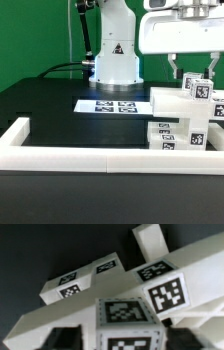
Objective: Assemble chair
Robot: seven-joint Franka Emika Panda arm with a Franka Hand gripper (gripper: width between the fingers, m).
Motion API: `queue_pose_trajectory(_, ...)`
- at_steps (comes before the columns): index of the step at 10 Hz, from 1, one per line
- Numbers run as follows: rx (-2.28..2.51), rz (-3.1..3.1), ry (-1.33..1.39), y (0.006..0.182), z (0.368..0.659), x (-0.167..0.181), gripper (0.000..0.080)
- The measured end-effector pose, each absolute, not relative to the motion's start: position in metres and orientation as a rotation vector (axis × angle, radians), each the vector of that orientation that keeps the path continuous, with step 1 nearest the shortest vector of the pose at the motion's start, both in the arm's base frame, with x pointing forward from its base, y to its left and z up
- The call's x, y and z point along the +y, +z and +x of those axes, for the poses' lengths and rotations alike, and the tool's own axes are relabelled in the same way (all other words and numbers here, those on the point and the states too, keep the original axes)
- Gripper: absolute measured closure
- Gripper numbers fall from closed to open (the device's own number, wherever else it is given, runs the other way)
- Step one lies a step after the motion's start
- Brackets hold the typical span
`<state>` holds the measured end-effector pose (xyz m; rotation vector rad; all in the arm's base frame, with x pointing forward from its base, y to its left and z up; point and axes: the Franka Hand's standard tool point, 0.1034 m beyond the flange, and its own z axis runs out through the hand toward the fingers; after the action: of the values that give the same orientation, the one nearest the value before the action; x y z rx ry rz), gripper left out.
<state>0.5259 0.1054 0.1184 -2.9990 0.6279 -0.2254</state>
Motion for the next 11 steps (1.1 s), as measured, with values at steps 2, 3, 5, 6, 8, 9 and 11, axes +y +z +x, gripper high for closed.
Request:
queue_pose_trajectory(2, 0.594, -3.009, -0.226, 0.1183, 0.5253, 0.108, 0.0183)
queue_pose_trajectory(3, 0.396, -3.052, -0.234, 0.1187, 0.5248, 0.1086, 0.016)
queue_pose_trajectory(5, 0.102, -3.089, -0.243, 0.1195, 0.5242, 0.1105, 0.0152)
queue_pose_trajectory(6, -0.079, -3.098, -0.247, 0.1195, 0.5242, 0.1106, 0.0151)
queue_pose_trajectory(8, -0.279, -3.097, -0.251, 0.1196, 0.5243, 0.1103, 0.0151)
queue_pose_trajectory(9, -0.477, -3.088, -0.253, 0.1198, 0.5248, 0.1091, 0.0151)
queue_pose_trajectory(11, -0.666, -3.066, -0.254, 0.12, 0.526, 0.1047, 0.0151)
